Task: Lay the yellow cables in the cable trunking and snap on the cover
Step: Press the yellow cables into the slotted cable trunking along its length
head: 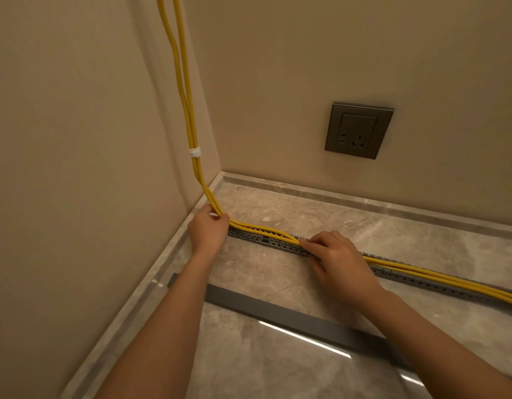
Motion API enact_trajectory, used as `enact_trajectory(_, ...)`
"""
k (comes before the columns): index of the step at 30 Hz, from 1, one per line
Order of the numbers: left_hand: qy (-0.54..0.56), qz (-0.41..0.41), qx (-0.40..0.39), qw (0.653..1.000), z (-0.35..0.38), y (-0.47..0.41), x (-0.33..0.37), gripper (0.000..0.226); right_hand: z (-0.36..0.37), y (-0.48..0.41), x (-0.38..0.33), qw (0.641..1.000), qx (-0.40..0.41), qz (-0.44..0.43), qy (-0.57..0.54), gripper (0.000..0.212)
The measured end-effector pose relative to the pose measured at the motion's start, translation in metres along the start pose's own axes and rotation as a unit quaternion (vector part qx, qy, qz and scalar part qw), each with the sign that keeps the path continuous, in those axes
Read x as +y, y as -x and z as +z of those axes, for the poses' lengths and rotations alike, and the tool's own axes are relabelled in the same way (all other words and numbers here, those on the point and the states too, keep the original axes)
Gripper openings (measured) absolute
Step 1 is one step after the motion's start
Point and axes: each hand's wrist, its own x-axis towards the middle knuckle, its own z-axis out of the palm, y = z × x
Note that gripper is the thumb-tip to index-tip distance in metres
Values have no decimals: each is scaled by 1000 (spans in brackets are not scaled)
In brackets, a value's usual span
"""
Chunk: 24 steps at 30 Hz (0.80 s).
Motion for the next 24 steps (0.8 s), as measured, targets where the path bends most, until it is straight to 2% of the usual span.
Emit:
enact_trajectory(3, -29, 31, 6, 999, 0, 3, -1, 9, 1, 0, -2, 1000, 8, 5, 17, 36)
enact_trajectory(7, -56, 30, -6, 998, 1, 3, -3, 9, 2, 1, 4, 999, -10, 8, 42, 42)
enact_trajectory(12, 18, 8, -23, 1000, 6, 8, -7, 10, 6, 7, 14, 992, -54, 8, 113, 52)
enact_trajectory(16, 9, 48, -14, 999, 8, 11, -7, 3, 13, 13, 15, 992, -67, 25, 102, 57)
enact_trajectory(24, -56, 96, -13, 994, 3, 1, -13, 10, 18, 18, 22, 993, -64, 14, 96, 58)
